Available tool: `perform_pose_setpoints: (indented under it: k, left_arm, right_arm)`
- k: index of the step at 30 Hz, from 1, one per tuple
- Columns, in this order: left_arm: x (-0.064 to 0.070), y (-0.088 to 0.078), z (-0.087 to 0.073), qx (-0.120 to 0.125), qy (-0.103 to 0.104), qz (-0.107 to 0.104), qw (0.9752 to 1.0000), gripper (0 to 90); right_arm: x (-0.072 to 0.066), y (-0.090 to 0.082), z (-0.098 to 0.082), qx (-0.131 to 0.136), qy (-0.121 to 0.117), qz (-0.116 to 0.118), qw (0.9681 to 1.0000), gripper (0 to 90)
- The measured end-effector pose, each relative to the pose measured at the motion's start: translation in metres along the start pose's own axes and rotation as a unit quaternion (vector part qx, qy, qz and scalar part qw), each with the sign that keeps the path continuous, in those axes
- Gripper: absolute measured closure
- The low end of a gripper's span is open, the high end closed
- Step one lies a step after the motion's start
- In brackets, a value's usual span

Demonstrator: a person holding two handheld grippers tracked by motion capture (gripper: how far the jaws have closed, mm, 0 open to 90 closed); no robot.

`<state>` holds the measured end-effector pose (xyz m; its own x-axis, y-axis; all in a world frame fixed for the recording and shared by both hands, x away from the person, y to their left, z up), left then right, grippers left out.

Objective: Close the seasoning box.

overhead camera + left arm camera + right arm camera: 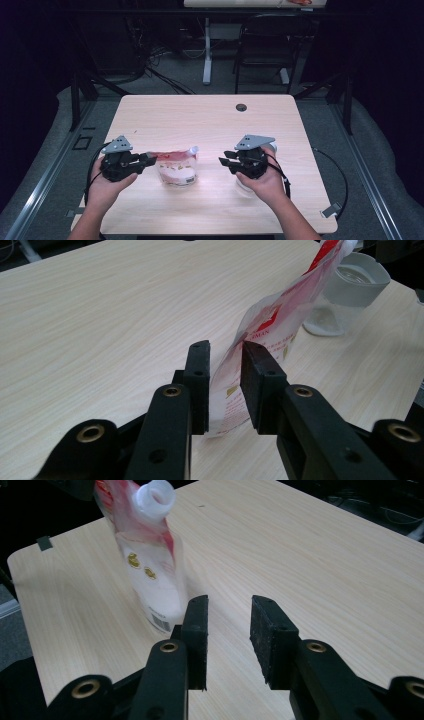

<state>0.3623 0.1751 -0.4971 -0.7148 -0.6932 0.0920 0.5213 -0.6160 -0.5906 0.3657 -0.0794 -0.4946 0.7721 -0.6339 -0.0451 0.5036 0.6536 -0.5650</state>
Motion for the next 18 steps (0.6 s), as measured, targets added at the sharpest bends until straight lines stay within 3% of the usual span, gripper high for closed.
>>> perform_pose_setpoints:
  k: [8,18]
  left_arm:
    - [0.000,0.000,-0.001,0.000,0.010,-0.003,0.9999,80.2]
    - [0.001,0.000,-0.001,0.000,0.022,0.002,0.9998,82.2]
  right_arm:
    - [-0.018,0.021,0.007,-0.006,-0.022,0.029,0.9993,66.0]
    - [-0.032,0.045,0.025,0.008,-0.028,0.058,0.9979,62.8]
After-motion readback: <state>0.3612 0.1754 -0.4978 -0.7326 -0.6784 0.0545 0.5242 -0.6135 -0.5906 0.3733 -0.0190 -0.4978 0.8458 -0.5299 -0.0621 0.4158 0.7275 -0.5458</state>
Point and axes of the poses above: each handheld gripper's, and its own axes: y roughly forward along the jaws, z roughly out of its top, x roughly to its right, the point moved 9 cm from there along y, roughly forward along the jaws, and after that the axes turned 1 degree about z, right-handed, at the moved point
